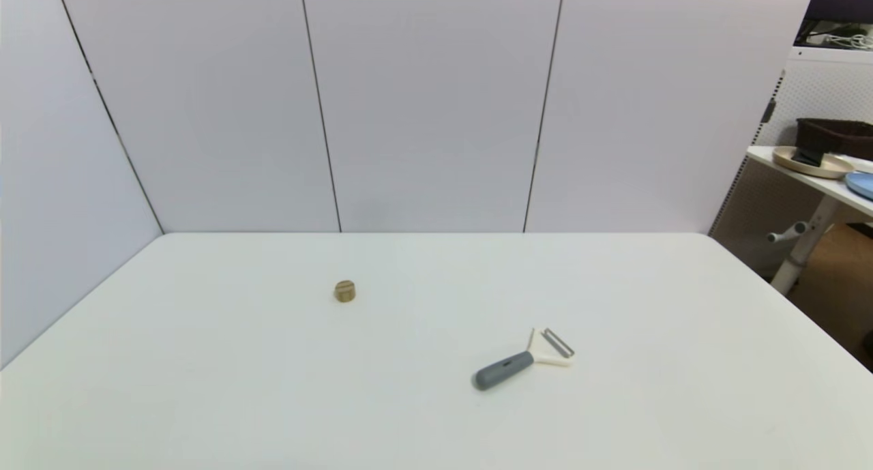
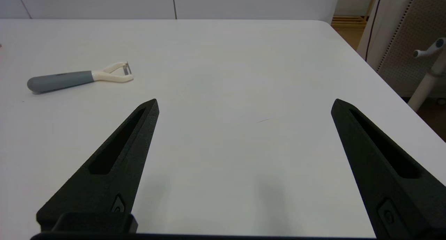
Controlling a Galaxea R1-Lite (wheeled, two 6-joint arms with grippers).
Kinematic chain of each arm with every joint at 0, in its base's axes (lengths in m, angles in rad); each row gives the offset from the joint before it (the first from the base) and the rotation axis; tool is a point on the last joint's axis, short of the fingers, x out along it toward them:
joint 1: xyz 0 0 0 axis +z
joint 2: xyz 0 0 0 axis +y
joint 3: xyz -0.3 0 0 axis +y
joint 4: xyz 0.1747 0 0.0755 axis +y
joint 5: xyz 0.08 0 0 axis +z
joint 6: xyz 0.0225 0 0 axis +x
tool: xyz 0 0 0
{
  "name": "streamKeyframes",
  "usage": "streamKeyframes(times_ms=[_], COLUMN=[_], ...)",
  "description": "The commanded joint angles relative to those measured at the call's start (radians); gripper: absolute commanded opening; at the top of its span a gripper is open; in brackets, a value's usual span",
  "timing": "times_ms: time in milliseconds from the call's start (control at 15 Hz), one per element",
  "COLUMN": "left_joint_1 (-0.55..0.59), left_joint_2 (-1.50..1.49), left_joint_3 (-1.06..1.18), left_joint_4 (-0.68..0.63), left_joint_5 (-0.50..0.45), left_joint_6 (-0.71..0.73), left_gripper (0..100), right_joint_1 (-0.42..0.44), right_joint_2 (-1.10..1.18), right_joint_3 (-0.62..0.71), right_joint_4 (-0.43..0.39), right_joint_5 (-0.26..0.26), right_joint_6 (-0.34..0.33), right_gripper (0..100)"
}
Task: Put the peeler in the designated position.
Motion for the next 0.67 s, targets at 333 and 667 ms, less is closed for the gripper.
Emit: streamKeyframes(times_ms=[333, 667], left_joint_1=[0.0, 0.0], left_joint_2=[0.0, 0.0], left_joint_3=[0.0, 0.0], left_joint_4=[-0.001, -0.001], left_joint_5=[0.0, 0.0], left_joint_6=[0.0, 0.0], left_gripper=[100, 100], right_joint_1=[0.0, 0.0], right_joint_2=[0.0, 0.0], right_joint_3=[0.0, 0.0], right_joint_4=[0.0, 0.0], right_joint_5=[0.0, 0.0], right_joint_6=[0.0, 0.0], right_gripper=[100, 100])
